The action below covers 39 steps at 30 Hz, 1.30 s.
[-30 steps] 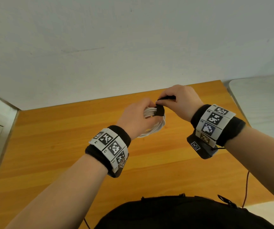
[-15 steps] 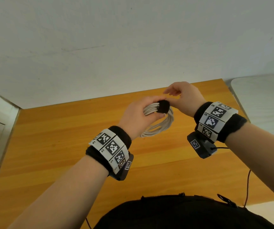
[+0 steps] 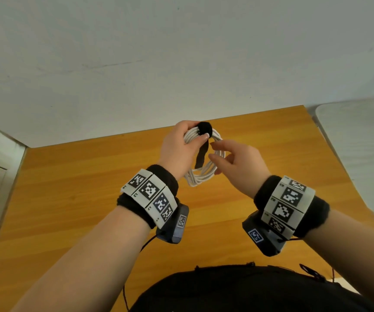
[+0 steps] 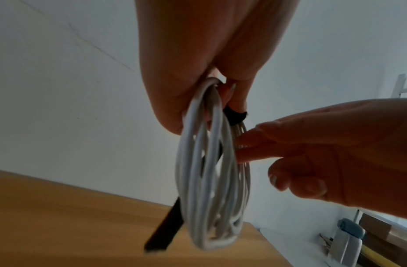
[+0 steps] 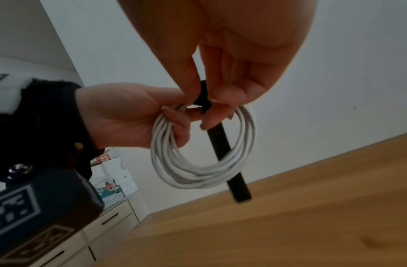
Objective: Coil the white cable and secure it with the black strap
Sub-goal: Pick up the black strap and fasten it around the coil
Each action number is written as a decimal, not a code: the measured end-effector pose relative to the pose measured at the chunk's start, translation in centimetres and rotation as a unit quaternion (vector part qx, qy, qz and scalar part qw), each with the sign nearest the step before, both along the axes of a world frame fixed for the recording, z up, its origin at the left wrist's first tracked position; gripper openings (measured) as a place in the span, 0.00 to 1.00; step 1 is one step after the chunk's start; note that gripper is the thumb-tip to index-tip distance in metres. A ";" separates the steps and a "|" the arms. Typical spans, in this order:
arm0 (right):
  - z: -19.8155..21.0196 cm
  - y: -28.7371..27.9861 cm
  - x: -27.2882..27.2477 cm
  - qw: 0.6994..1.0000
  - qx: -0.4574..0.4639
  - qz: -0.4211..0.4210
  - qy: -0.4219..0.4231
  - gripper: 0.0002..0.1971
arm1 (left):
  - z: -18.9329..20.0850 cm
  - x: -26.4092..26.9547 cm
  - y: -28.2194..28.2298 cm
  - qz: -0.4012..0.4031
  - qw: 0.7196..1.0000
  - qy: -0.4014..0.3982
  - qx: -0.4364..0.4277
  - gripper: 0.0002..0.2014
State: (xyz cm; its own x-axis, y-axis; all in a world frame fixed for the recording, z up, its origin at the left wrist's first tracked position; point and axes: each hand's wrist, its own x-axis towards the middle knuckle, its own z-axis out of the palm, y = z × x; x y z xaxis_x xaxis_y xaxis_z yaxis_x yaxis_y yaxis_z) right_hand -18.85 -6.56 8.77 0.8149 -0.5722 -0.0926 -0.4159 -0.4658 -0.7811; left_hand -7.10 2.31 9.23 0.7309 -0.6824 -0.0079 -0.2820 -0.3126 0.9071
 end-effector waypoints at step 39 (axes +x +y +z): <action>2.4 -3.4 1.1 0.957 -0.286 0.034 -0.034 0.11 | 2.0 -0.6 0.3 -0.153 0.973 -0.113 0.133 0.15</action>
State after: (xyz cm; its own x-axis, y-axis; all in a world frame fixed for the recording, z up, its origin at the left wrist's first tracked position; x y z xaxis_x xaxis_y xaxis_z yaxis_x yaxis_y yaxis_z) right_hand -17.71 -9.99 11.14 0.8451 -0.4590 0.2742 -0.3266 -0.8492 -0.4149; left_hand -7.68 2.59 11.20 0.4981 -0.8638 -0.0762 -0.5808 -0.3976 0.7104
